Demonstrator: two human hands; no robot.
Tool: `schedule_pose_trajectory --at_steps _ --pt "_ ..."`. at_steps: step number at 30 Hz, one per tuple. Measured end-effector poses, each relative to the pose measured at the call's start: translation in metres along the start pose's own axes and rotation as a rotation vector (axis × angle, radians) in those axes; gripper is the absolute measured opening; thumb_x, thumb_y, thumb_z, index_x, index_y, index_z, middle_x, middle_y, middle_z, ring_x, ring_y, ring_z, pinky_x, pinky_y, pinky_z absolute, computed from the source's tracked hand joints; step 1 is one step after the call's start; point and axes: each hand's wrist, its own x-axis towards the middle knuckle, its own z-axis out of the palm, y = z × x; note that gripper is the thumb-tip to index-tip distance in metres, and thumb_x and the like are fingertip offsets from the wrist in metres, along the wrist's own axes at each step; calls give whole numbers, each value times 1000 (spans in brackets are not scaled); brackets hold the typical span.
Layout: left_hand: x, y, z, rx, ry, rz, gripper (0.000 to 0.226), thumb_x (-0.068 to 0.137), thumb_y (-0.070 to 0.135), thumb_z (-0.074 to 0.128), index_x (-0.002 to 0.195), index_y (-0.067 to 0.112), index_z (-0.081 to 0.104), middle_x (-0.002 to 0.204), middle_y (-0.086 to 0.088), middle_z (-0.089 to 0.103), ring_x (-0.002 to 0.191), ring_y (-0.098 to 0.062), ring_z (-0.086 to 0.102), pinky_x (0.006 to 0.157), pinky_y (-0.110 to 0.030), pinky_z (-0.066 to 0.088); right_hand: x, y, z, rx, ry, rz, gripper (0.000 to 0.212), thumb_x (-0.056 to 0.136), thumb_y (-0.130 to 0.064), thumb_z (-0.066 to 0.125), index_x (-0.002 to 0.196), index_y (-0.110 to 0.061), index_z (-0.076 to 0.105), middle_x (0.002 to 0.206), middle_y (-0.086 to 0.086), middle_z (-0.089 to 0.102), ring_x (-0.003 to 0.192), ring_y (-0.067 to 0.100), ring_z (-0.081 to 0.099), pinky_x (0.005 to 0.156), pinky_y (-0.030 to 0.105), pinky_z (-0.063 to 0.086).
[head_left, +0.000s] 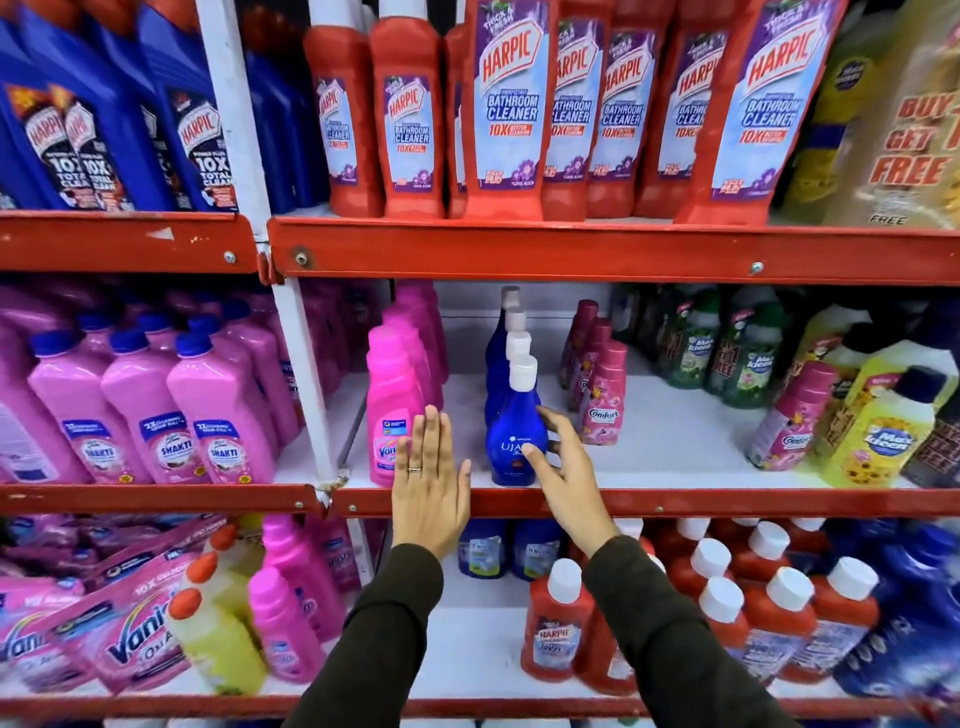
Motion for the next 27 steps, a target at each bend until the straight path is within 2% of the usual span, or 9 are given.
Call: schedule_pose_trajectory --at_steps 4,10,15,21,23,25,27 --pt "9 -8 1 -32 -6 -19 85 101 31 34 162 5 -19 170 -10 -30 160 -20 -23 130 -38 -6 11 -6 -1 35 4 -10 45 102 -14 57 145 -24 46 145 -2 54 130 5 54 94 13 52" --pt "8 -13 4 7 -52 -42 84 102 32 32 161 3 -21 169 -13 -32 159 -21 -25 130 -38 -9 14 -5 0 5 1 -23 46 103 -14 56 146 -23 44 146 -1 52 133 9 52 94 9 50" --pt "8 -13 4 -3 -71 -48 84 101 32 30 161 4 -22 169 -12 -32 159 -21 -25 130 -38 -8 15 -4 0 -35 -4 -32 46 103 -16 55 146 -26 43 145 -3 52 130 3 51 92 5 47" --pt "7 -14 5 4 -77 -52 82 102 32 30 161 4 -19 170 -13 -30 160 -22 -24 131 -37 -11 15 -5 -1 -50 -27 -31 47 104 -17 54 147 -28 40 147 -2 50 131 4 51 93 5 47" --pt "7 -14 4 2 -65 -48 82 102 31 30 162 4 -18 170 -12 -29 160 -22 -22 131 -37 -10 13 -7 -1 -33 -30 -19 49 104 -18 55 150 -26 40 149 -3 49 130 -2 51 94 7 48" --pt "8 -13 3 -8 -55 -41 82 102 31 31 162 6 -18 171 -11 -28 160 -21 -22 131 -37 -10 8 -9 -4 9 -15 -9 52 103 -19 56 152 -26 38 147 -6 49 123 -16 51 90 6 50" --pt "9 -12 1 -8 -59 -40 82 101 30 31 162 7 -18 171 -9 -28 160 -20 -22 131 -36 -10 2 -10 -10 19 15 -15 52 102 -21 57 151 -28 39 147 -9 49 125 -15 50 92 8 50"
